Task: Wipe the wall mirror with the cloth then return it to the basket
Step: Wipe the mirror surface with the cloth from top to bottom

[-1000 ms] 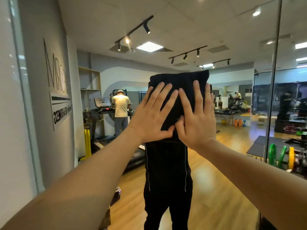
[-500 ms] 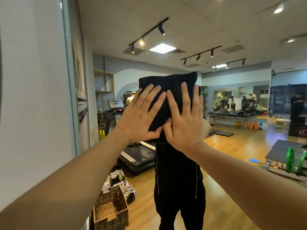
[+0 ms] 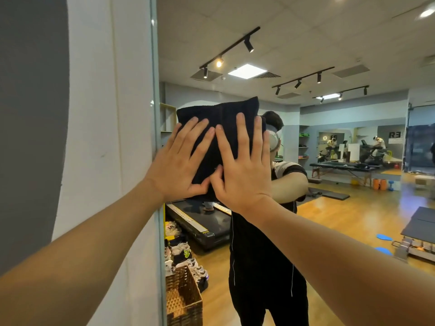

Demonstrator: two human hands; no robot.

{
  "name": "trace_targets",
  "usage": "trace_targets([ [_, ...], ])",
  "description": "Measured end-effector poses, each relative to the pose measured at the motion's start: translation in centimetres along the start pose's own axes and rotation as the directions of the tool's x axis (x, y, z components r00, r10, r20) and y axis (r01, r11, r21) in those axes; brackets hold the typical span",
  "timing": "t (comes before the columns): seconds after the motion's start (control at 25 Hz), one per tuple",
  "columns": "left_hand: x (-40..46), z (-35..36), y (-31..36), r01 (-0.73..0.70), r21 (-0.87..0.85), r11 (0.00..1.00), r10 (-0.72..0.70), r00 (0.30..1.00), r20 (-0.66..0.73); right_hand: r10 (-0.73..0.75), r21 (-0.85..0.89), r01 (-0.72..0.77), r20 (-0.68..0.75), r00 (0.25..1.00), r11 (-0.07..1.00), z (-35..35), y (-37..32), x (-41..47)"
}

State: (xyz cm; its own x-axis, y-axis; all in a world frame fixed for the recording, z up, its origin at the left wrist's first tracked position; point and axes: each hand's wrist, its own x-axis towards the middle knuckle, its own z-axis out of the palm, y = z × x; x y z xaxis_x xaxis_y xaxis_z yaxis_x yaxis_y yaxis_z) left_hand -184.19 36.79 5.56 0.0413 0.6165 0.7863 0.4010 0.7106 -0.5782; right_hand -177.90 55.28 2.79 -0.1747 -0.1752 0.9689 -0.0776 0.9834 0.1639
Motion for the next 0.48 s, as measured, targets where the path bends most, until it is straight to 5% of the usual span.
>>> trace_targets([
  [0.48, -4.3, -0.8, -4.8, 0.036, -0.003, 0.999, -0.036, 0.999, 0.012, -0.006, 0.005, 0.006, 0.013, 1.000, 1.000, 2.9, -6.4, 1.4],
])
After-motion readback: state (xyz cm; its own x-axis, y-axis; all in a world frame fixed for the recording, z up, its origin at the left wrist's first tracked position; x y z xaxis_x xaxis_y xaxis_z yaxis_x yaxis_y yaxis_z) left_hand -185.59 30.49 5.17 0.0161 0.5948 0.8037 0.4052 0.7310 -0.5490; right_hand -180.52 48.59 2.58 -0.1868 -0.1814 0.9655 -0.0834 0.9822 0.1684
